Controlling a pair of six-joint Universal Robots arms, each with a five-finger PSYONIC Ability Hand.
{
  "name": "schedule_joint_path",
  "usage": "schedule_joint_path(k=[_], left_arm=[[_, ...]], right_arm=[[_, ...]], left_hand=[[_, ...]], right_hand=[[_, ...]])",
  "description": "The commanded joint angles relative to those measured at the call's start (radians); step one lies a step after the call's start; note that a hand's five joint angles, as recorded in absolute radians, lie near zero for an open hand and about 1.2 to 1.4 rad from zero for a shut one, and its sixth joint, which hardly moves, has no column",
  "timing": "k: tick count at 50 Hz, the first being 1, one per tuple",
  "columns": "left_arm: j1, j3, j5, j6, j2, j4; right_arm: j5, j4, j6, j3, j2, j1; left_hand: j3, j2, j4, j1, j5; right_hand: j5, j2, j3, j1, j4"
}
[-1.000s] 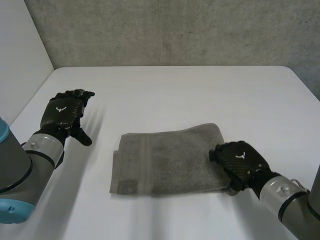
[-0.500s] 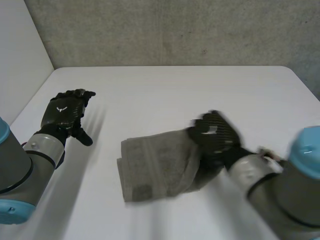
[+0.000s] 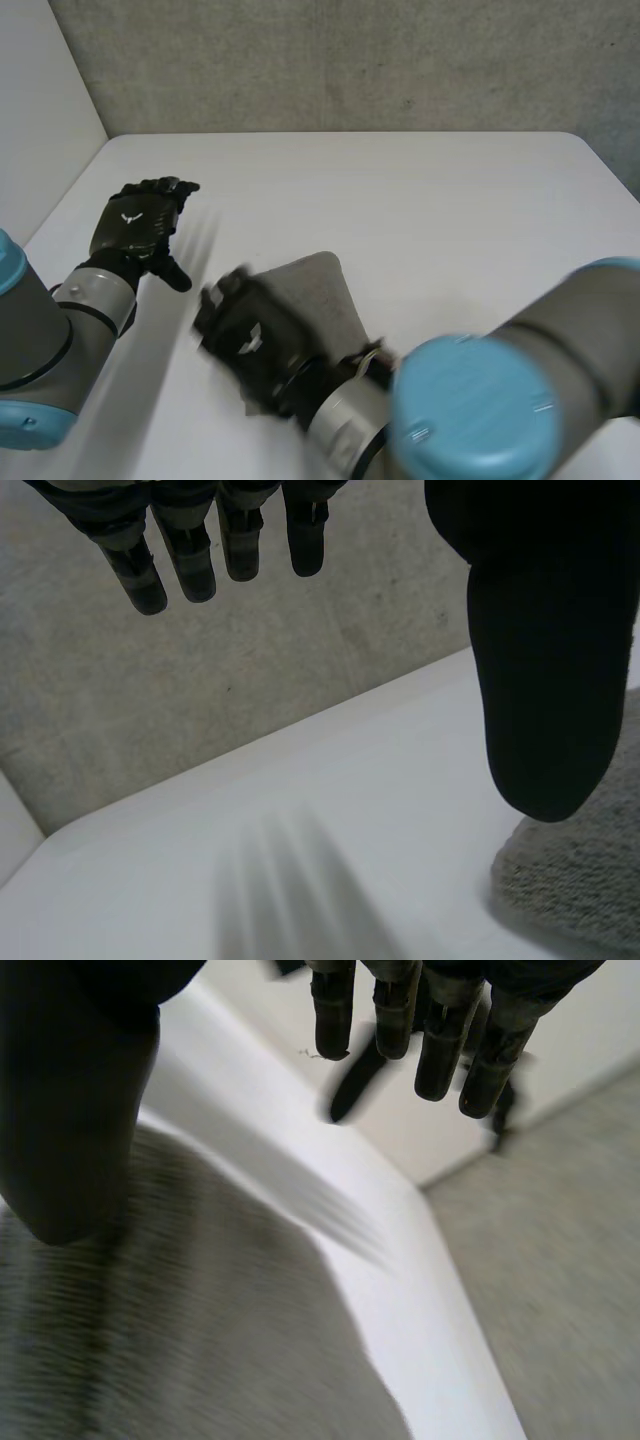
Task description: Fold the laundry
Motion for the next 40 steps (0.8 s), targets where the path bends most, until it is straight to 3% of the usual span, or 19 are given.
schedule_joint_path(k=[1, 3, 8, 16, 24, 28, 34, 39, 40], left_arm=[[-0.06, 0.02, -0.004, -0.01, -0.001, 0.002], [-0.1, 0.036, -0.008, -0.04, -0.005, -0.004], [-0.161, 0.059, -0.027, -0.106, -0.042, -0.038], [-0.253, 0.096, -0.146, -0.111, -0.189, -0.165], [-0.272, 0.105, -0.157, -0.11, -0.24, -0.207], [-0.273, 0.131, -0.16, -0.11, -0.203, -0.214], [-0.27, 0.26, -0.163, -0.119, -0.062, -0.345], [-0.262, 0.41, -0.169, -0.123, 0.025, -0.495], [-0.261, 0.463, -0.179, -0.128, 0.05, -0.539]], right_arm=[[0.004, -0.023, 0.269, 0.059, -0.115, -0.153], [-0.005, -0.01, 0.396, 0.067, -0.118, -0.236], [-0.042, 0.055, 0.522, 0.045, -0.086, -0.304], [-0.133, 0.153, 0.616, -0.042, 0.086, -0.353], [-0.134, 0.198, 0.631, -0.111, 0.175, -0.356], [-0.133, 0.23, 0.631, -0.154, 0.152, -0.359], [-0.119, 0.31, 0.635, -0.254, -0.003, -0.402], [-0.015, 0.356, 0.642, -0.346, -0.107, -0.417], [0.04, 0.374, 0.641, -0.372, -0.133, -0.422]], left_hand=[[0.009, 0.01, 0.01, 0.002, -0.03], [0.017, 0.018, 0.019, 0.011, -0.022], [0.017, 0.019, 0.019, 0.011, -0.022], [0.008, 0.009, 0.009, 0.001, -0.031], [0.008, 0.009, 0.009, 0.001, -0.031], [0.008, 0.009, 0.009, 0.001, -0.031], [0.008, 0.009, 0.009, 0.001, -0.031], [0.008, 0.009, 0.009, 0.001, -0.031], [0.008, 0.009, 0.009, 0.001, -0.031]], right_hand=[[-0.061, -0.069, -0.067, -0.06, -0.08], [-0.061, -0.069, -0.067, -0.06, -0.08], [-0.061, -0.069, -0.067, -0.06, -0.08], [-0.061, -0.069, -0.067, -0.06, -0.08], [-0.061, -0.069, -0.067, -0.06, -0.08], [-0.061, -0.069, -0.067, -0.06, -0.08], [-0.061, -0.069, -0.067, -0.06, -0.08], [-0.061, -0.069, -0.067, -0.06, -0.08], [-0.061, -0.069, -0.067, -0.06, -0.08]])
